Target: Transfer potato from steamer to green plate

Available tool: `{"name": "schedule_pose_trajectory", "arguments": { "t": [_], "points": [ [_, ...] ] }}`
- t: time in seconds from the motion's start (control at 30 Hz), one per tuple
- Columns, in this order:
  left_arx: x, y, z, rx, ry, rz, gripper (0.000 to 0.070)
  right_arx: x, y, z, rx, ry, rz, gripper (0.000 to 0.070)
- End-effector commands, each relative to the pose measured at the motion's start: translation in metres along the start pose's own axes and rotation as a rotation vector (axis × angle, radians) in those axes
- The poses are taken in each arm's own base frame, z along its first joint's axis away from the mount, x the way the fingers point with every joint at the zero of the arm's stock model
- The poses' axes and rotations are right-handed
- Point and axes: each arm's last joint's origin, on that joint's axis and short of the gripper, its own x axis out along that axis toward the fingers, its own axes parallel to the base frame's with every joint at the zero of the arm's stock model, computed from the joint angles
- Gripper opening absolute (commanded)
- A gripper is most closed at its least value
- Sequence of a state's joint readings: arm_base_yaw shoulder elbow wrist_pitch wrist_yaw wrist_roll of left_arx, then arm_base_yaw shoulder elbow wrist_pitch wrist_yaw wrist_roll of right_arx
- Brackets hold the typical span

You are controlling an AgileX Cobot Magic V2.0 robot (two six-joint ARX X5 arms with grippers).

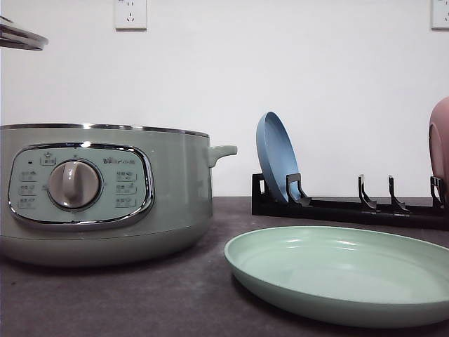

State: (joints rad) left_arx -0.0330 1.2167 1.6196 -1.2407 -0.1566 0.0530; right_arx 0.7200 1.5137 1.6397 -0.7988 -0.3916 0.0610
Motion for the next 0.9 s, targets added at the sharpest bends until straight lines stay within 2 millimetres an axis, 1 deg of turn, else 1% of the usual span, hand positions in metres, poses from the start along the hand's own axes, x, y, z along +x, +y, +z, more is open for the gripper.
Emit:
{"name": "schedule_pose_trajectory", "arguments": {
  "t": [0.0,0.13,0.3,0.43,0.57,0.7,0.87],
  "points": [
    [-0.008,0.002,0.005,-0.021,-0.059,0.011,0.0001,0.015,-0.002,0.012,0.0,0.003,0.007,0.0549],
    [-0.008,0.002,0.005,-0.023,-0.059,0.01,0.0002,0.046,-0.012,0.028,0.007,0.023,0.004,0.0549],
    [-0.008,0.002,0.005,-0.025,-0.058,0.01,0.0001,0.088,-0.022,0.033,0.01,0.067,-0.028,0.0549],
    [-0.008,0.002,0.005,-0.026,-0.058,0.01,0.0001,0.123,-0.027,0.028,0.007,0.102,-0.053,0.0549],
    [-0.008,0.002,0.005,-0.026,-0.058,0.01,0.0001,0.155,-0.028,0.019,-0.004,0.131,-0.09,0.0549],
    [-0.008,0.002,0.005,-0.027,-0.057,0.01,0.0001,0.18,-0.028,0.01,-0.021,0.152,-0.142,0.0549],
    [-0.008,0.002,0.004,-0.027,-0.057,0.01,0.0001,0.203,-0.027,-0.001,-0.034,0.181,-0.189,0.0549]
  ]
}}
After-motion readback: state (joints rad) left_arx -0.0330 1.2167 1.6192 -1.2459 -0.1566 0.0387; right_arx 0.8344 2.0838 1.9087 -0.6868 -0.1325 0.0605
